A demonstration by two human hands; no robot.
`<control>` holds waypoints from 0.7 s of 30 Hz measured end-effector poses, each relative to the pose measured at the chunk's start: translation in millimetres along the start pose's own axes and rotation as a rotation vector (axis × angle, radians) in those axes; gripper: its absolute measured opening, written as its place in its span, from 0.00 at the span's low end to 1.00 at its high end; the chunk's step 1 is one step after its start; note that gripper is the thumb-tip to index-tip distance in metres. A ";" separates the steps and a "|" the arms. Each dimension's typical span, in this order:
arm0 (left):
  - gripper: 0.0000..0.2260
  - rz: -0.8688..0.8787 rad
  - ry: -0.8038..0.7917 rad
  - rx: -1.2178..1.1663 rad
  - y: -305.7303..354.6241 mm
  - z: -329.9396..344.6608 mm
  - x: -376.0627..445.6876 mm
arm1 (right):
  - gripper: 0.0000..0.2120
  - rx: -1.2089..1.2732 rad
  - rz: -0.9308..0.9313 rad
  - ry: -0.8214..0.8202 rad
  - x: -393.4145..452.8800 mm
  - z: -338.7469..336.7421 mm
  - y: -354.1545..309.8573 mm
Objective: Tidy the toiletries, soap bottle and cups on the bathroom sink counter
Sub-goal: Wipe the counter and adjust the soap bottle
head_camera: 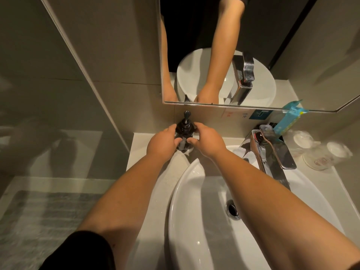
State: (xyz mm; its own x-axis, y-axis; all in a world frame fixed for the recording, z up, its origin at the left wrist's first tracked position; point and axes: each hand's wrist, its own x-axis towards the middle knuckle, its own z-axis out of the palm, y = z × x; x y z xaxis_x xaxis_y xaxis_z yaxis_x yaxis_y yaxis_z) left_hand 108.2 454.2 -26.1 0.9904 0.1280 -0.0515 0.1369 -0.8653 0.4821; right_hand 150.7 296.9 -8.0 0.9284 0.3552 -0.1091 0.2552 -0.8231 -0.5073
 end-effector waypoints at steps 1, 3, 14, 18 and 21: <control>0.20 0.002 -0.004 -0.001 1.3 0.0 0.2 | 0.28 0.008 -0.008 0.005 0.3 1.1 -0.7; 0.18 -0.002 0.008 0.009 3.6 0.6 -0.2 | 0.26 0.022 -0.015 0.013 0.7 2.0 -1.6; 0.17 -0.005 0.029 0.020 13.0 1.6 1.0 | 0.24 0.048 -0.025 0.009 3.9 -5.6 -0.3; 0.18 -0.013 0.036 0.029 14.3 2.3 2.4 | 0.22 0.053 -0.028 0.007 5.8 -6.0 1.0; 0.18 -0.013 0.037 0.036 14.1 1.9 1.9 | 0.22 0.056 -0.028 0.009 5.2 -5.4 1.4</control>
State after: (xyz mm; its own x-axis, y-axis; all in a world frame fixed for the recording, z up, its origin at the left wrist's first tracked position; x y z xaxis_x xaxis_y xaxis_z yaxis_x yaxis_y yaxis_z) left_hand 112.0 441.3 -21.0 0.9873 0.1568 -0.0253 0.1513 -0.8802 0.4499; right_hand 157.4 295.2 -4.6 0.9234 0.3740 -0.0866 0.2664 -0.7866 -0.5570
